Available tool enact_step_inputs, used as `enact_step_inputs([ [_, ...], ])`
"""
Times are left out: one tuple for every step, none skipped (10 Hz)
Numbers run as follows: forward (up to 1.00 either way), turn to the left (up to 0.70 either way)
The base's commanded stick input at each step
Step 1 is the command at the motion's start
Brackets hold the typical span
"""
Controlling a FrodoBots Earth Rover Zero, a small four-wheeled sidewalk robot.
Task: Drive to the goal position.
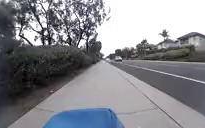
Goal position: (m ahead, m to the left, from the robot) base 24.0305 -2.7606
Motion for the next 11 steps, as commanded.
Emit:
enact_step_inputs([
  [1.00, 0.18],
  [1.00, 0.27],
  [1.00, 0.27],
  [1.00, 0.00],
  [1.00, 0.00],
  [1.00, 0.00],
  [1.00, 0.00],
  [1.00, 0.00],
  [1.00, 0.00],
  [1.00, 0.00],
  [1.00, 0.00],
])
